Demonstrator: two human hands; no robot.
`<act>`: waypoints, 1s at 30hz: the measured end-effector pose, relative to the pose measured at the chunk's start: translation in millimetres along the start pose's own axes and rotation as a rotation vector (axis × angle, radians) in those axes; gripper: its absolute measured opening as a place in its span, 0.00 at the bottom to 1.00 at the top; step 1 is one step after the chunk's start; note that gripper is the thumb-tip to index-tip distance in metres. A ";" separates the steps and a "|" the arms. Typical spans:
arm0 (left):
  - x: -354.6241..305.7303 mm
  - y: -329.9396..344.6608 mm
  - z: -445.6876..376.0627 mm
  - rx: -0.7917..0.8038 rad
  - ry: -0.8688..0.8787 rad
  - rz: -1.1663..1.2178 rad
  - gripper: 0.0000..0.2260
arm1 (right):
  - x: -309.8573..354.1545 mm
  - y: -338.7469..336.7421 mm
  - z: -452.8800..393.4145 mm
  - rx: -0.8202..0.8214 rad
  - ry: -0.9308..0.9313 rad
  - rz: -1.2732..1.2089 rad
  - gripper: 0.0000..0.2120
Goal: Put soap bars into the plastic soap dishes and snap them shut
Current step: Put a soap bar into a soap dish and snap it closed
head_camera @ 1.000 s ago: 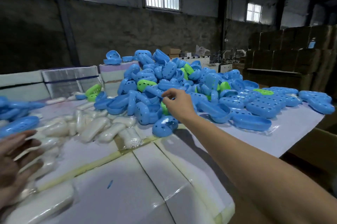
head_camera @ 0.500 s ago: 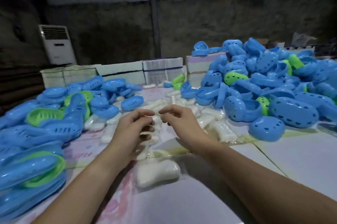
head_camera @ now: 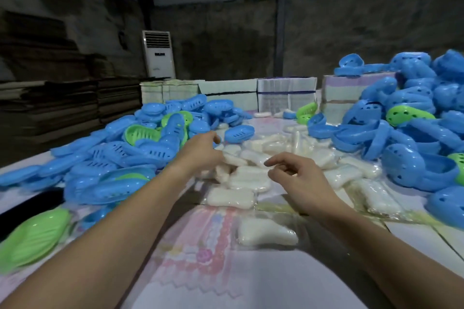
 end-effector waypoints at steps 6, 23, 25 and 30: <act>58.3 -16.2 -18.8 0.065 -0.183 -0.715 0.16 | 2.6 5.5 0.4 0.024 -0.047 0.053 0.09; 30.2 -8.9 -5.5 -0.179 0.025 -0.229 0.06 | 4.1 0.3 -0.2 0.038 -0.080 0.061 0.10; 14.5 -4.4 5.8 -0.168 0.000 0.071 0.07 | 3.2 -2.9 -0.8 0.025 -0.073 0.059 0.10; -18.4 6.4 24.2 -0.179 -0.141 0.585 0.08 | 0.5 -11.2 -3.4 -0.026 -0.032 0.052 0.09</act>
Point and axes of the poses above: each hand's wrist, its own z-axis away from the middle knuckle, its own y-axis out of the palm, x = y × z, the point moved 3 cm from there along -z, towards the middle knuckle, and after that the axes turned 8 degrees about -x, right-handed, at the moved point
